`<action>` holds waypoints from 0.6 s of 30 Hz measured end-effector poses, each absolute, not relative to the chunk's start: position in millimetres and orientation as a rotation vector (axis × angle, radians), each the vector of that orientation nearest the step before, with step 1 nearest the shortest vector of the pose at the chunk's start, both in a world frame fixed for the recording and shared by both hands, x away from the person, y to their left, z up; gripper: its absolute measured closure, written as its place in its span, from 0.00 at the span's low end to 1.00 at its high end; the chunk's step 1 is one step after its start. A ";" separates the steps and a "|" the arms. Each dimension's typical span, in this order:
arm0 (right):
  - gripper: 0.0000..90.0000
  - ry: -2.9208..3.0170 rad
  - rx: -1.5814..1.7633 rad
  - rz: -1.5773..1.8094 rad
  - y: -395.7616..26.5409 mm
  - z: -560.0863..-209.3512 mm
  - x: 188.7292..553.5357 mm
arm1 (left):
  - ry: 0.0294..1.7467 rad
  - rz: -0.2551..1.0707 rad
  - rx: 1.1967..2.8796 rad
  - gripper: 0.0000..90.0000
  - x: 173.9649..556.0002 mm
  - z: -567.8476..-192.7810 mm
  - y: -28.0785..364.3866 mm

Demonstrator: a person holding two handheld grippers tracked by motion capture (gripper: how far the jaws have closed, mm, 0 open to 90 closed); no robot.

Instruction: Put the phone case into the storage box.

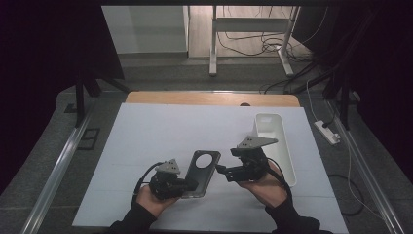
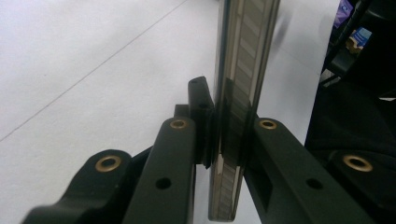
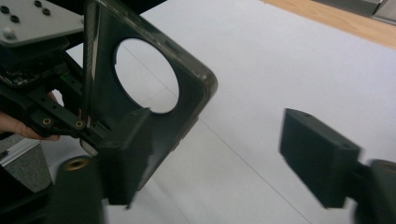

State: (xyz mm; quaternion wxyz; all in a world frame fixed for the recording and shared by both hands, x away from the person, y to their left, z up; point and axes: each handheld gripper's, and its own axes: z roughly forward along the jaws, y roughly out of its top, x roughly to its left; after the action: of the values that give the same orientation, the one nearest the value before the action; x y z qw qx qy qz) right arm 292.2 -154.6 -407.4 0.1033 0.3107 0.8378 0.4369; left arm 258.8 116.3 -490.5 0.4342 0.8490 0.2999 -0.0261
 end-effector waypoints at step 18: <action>0.79 2.435 0.884 1.371 -156.9 -406.6 290.3 | 0.713 -0.091 2.120 0.94 257.4 -492.0 110.9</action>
State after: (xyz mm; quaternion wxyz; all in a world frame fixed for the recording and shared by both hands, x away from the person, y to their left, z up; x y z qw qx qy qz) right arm 290.3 -156.9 -406.6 0.1052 0.3001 0.8261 0.4652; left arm 257.4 110.9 -492.0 0.4362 0.8522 0.2867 -0.0365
